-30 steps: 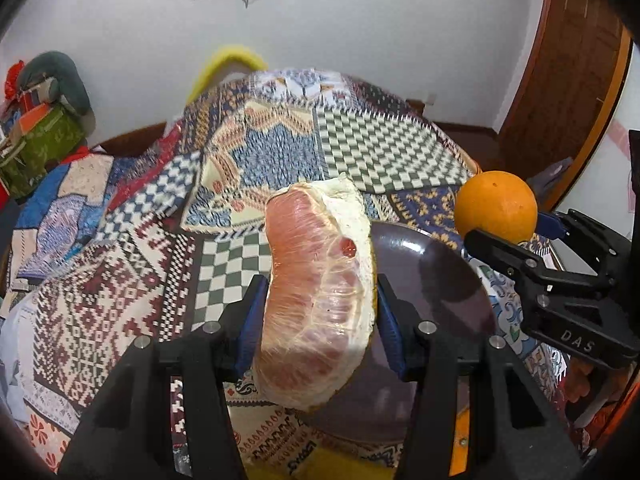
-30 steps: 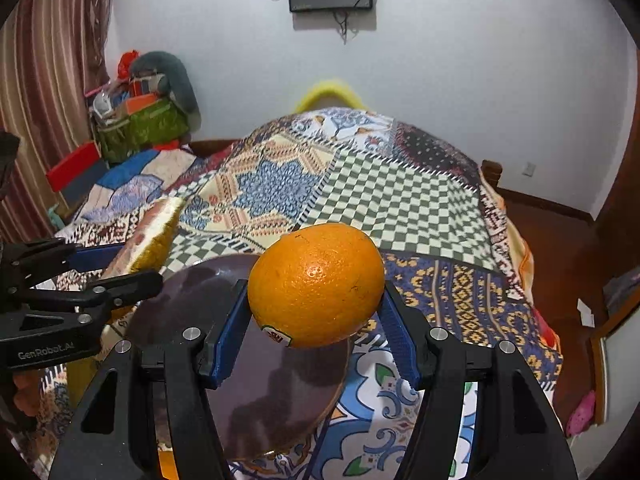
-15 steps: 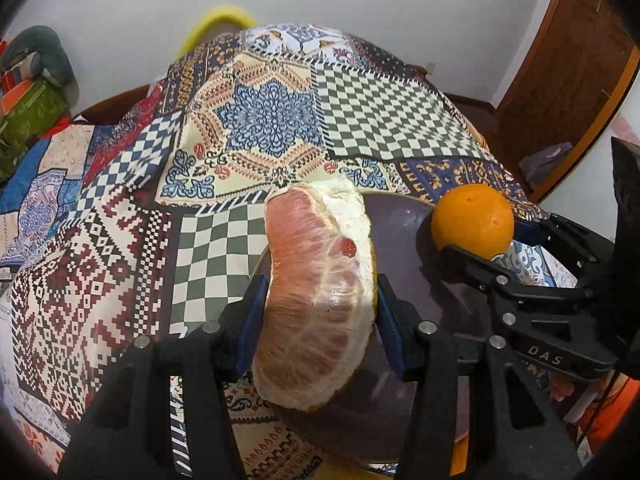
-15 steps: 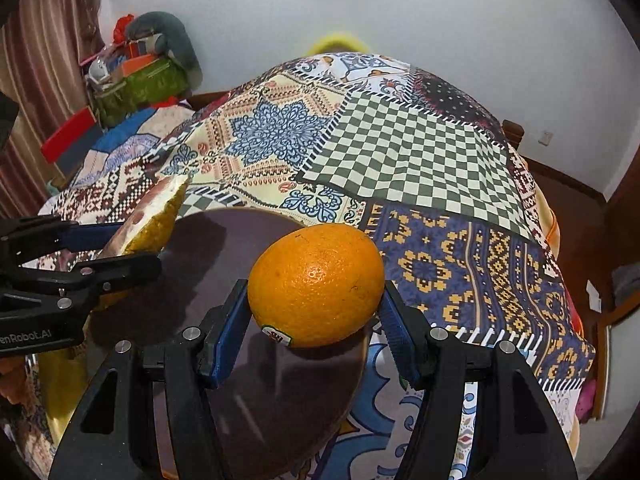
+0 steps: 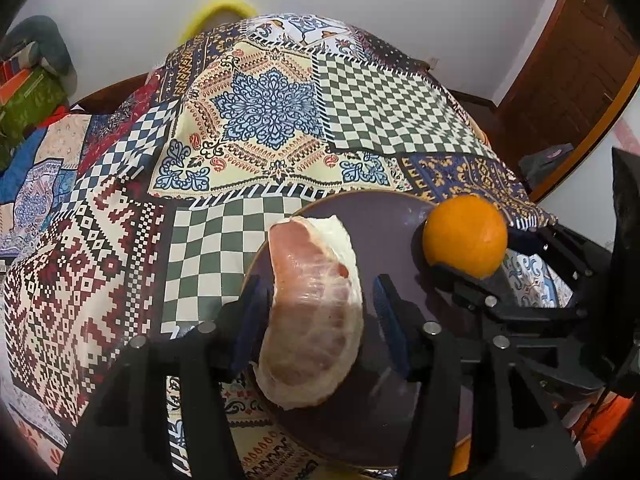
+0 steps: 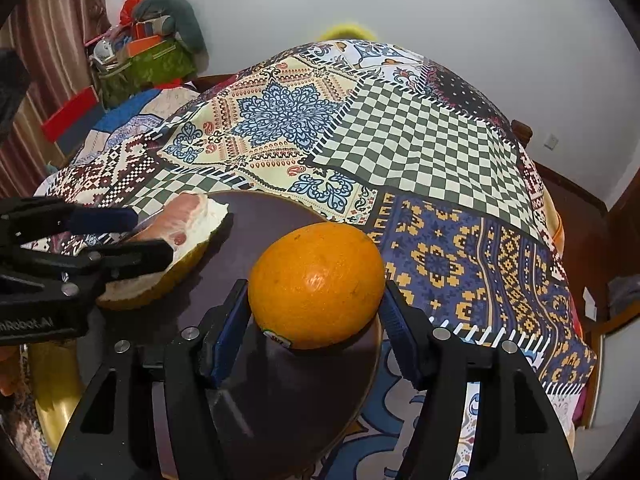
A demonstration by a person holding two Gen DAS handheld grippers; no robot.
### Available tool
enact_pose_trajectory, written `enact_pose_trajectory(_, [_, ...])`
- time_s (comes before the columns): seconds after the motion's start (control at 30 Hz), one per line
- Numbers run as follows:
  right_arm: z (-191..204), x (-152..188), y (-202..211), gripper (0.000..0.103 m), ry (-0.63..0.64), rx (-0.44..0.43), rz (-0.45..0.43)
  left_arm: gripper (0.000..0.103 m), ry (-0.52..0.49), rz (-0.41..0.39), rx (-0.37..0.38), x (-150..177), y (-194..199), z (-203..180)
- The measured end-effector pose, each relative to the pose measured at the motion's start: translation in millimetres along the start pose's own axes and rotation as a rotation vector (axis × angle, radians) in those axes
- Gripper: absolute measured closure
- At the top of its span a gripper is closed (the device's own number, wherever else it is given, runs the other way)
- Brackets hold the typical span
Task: Organize fruits
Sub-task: 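Lower both fruits onto the plate and open both tools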
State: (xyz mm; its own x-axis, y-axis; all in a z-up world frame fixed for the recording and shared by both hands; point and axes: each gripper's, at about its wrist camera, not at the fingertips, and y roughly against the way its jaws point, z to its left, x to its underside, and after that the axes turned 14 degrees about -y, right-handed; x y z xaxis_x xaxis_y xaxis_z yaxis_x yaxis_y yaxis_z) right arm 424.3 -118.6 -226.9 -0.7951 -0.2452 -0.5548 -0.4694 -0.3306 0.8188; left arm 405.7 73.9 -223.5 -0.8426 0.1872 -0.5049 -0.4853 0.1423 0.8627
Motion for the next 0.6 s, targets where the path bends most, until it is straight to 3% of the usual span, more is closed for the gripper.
enact_pose_trajectory(0.47, [18, 6, 55, 0.04, 0.006, -0.002, -0.077, 0.046, -0.044, -0.096, -0.083, 19, 68, -13])
enact_pose_trajectory(0.6, [25, 11, 77, 0.04, 0.001, -0.022, -0.102, 0.039, -0.048, -0.138, -0.1, 26, 96, -19])
